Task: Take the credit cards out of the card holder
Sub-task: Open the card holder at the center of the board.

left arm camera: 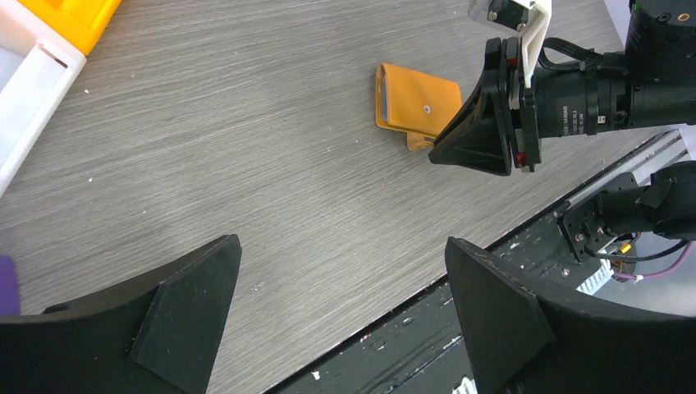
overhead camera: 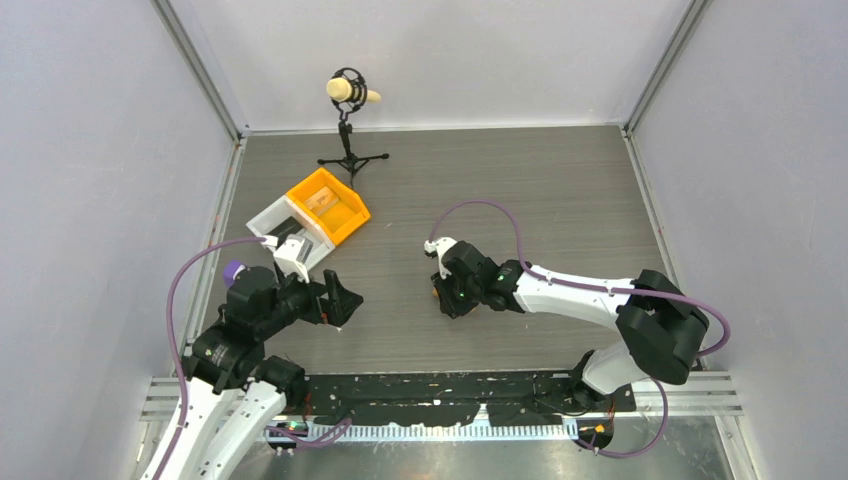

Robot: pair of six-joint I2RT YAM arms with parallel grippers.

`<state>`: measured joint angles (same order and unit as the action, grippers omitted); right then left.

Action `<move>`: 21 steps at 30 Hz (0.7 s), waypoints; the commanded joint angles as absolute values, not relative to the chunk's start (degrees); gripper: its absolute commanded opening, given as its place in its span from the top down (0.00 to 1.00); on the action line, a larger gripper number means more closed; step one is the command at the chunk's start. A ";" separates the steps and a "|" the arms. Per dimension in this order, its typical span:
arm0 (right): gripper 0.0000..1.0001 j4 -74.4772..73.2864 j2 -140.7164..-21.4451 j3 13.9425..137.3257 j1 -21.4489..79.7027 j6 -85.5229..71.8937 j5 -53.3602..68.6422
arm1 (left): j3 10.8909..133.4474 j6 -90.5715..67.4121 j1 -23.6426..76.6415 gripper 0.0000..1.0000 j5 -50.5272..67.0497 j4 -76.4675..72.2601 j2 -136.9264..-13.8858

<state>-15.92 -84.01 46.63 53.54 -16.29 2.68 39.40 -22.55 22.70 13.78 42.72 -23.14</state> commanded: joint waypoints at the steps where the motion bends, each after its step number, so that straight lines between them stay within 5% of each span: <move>1: 0.74 -11.06 -83.74 46.17 53.94 -16.69 0.18 | 40.48 -23.53 22.59 0.01 15.16 40.91 -24.11; 8: 0.94 -8.77 -85.76 47.15 54.94 -18.16 0.18 | 40.50 -25.74 22.63 0.03 14.97 41.27 -25.43; 21: 0.92 -6.87 -88.03 50.22 60.03 -21.82 1.45 | 38.38 -29.65 22.59 0.05 15.20 39.44 -27.90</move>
<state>-8.56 -88.77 47.37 60.03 -20.80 1.56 39.03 -28.05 22.70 14.17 42.19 -27.09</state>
